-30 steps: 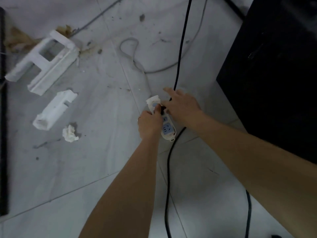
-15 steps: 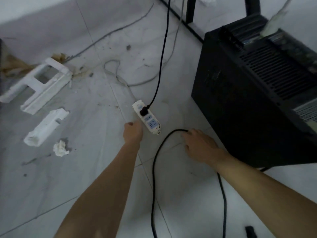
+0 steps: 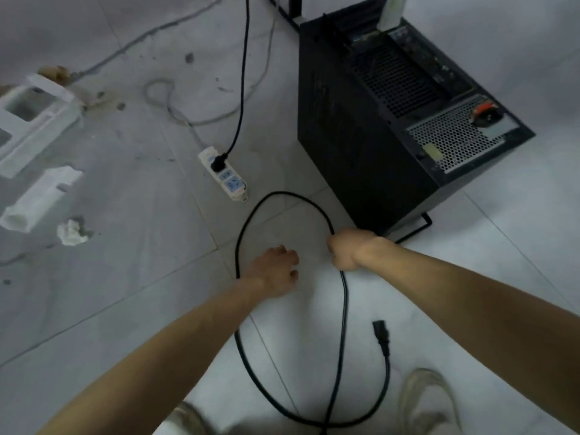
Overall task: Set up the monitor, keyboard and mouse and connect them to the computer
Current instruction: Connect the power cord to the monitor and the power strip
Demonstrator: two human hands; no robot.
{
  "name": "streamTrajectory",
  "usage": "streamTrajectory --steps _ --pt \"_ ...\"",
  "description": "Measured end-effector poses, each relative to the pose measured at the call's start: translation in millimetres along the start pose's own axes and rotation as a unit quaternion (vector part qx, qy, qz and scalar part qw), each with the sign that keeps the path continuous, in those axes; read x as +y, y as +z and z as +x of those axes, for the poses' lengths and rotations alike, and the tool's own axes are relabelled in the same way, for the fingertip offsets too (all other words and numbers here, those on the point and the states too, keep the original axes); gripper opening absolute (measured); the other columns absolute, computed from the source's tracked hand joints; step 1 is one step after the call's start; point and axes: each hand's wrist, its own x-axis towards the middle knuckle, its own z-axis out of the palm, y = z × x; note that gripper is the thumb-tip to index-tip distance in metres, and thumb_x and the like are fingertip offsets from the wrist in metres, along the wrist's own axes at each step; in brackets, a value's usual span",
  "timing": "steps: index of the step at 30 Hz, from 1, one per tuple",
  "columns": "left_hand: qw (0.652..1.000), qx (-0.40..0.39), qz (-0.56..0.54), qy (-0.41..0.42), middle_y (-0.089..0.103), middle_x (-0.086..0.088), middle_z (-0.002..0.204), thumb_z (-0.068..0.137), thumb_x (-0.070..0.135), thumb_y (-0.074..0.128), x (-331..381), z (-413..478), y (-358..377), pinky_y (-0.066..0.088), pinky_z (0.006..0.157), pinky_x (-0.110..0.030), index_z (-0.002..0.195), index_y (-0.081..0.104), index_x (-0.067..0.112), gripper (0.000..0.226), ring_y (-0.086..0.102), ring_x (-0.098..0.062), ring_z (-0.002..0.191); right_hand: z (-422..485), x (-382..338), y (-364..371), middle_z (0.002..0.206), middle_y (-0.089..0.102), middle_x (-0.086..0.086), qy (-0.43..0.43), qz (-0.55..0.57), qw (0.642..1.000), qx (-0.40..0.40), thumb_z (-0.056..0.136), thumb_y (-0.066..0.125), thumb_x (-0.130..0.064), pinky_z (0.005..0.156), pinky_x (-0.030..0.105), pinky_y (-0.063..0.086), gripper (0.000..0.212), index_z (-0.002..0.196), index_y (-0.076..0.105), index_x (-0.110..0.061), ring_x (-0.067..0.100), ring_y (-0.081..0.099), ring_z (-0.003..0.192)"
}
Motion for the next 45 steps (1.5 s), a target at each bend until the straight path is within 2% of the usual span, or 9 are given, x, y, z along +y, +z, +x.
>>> streamTrajectory --steps 5,14,19,22,27,30,33,40,45 --pt "0.999 -0.045 0.027 0.015 0.058 -0.011 0.121 0.099 0.034 0.044 48.5 -27.9 25.7 0.044 0.08 -0.032 0.118 0.058 0.014 0.032 0.059 -0.031 0.107 -22.4 6.5 33.0 0.114 0.065 0.004 0.026 -0.002 1.0 -0.005 0.091 0.056 -0.033 0.078 0.03 0.053 0.031 0.115 0.065 -0.016 0.025 0.064 0.098" --pt "0.989 -0.119 0.091 -0.002 0.065 -0.003 0.106 0.091 0.069 0.045 88.6 -69.2 100.6 0.042 0.074 -0.035 0.105 0.059 0.019 0.054 0.062 -0.025 0.095 -42.5 12.7 80.4 0.105 0.058 0.004 0.05 -0.027 0.995 -0.082 0.09 0.055 -0.055 0.073 0.032 0.047 0.043 0.106 0.061 -0.015 0.024 0.057 0.088" --pt "0.988 -0.104 0.11 -0.009 0.067 -0.004 0.11 0.094 0.043 0.051 99.3 -66.3 103.6 0.041 0.075 -0.032 0.103 0.061 0.019 0.028 0.065 -0.026 0.1 -38.3 6.8 92.3 0.112 0.062 0.005 0.098 -0.084 0.979 -0.156 0.077 0.072 -0.055 0.088 0.04 0.055 0.051 0.11 0.064 -0.017 0.028 0.063 0.1" --pt "0.985 -0.091 0.145 -0.013 0.067 -0.004 0.112 0.093 0.031 0.049 95.6 -61.1 96.3 0.041 0.074 -0.032 0.113 0.064 0.019 0.028 0.065 -0.025 0.101 -41.7 4.8 105.6 0.1 0.062 0.004 0.088 -0.074 0.977 -0.177 0.084 0.071 -0.047 0.079 0.03 0.05 0.038 0.103 0.065 -0.015 0.022 0.06 0.095" --pt "0.991 -0.043 0.097 -0.084 0.067 -0.004 0.108 0.091 0.029 0.05 81.2 -49.9 73.2 0.043 0.072 -0.03 0.113 0.064 0.019 0.028 0.065 -0.024 0.098 -48.8 -0.6 96.1 0.09 0.059 0.006 0.057 -0.046 0.992 -0.103 0.088 0.059 -0.013 0.075 0.03 0.052 0.006 0.089 0.059 -0.007 0.023 0.061 0.084" --pt "0.992 -0.016 0.066 -0.106 0.066 -0.006 0.112 0.093 0.034 0.048 62.4 -44.9 54.1 0.043 0.072 -0.03 0.115 0.064 0.019 0.03 0.064 -0.026 0.101 -48.3 1.4 61.3 0.114 0.057 0.011 0.019 0.026 0.999 0.004 0.089 0.059 -0.016 0.072 0.033 0.046 0.038 0.124 0.048 -0.008 0.029 0.06 0.102" --pt "0.991 -0.011 -0.072 -0.111 0.068 -0.006 0.103 0.094 0.031 0.049 40.2 -37.8 29.8 0.051 0.073 -0.032 0.106 0.065 0.016 0.025 0.065 -0.025 0.093 -46.4 1.3 20.9 0.111 0.056 0.01 -0.044 0.1 0.991 0.077 0.085 0.07 -0.026 0.071 0.034 0.048 0.04 0.116 0.048 -0.016 0.03 0.059 0.099" --pt "0.91 0.109 -0.401 0.016 0.067 0.015 0.112 0.077 0.031 0.072 32.9 -30.2 -86.1 0.046 0.092 -0.029 0.109 0.064 0.039 0.034 0.062 -0.012 0.111 -85.7 -4.3 -54.9 0.105 0.072 -0.005 -0.165 0.342 0.878 0.292 0.079 0.082 -0.034 0.084 0.026 0.054 0.039 0.112 0.063 -0.026 0.01 0.067 0.097" --pt "0.885 0.163 -0.429 0.078 0.072 0.021 0.077 0.088 0.013 0.073 38.5 -36.8 -150.1 0.049 0.077 -0.018 0.094 0.066 0.044 0.032 0.066 0.003 0.079 -102.3 3.9 -97.4 0.097 0.072 -0.013 -0.178 0.414 0.811 0.373 0.076 0.084 -0.031 0.075 0.014 0.048 0.033 0.103 0.067 -0.035 -0.001 0.066 0.09"
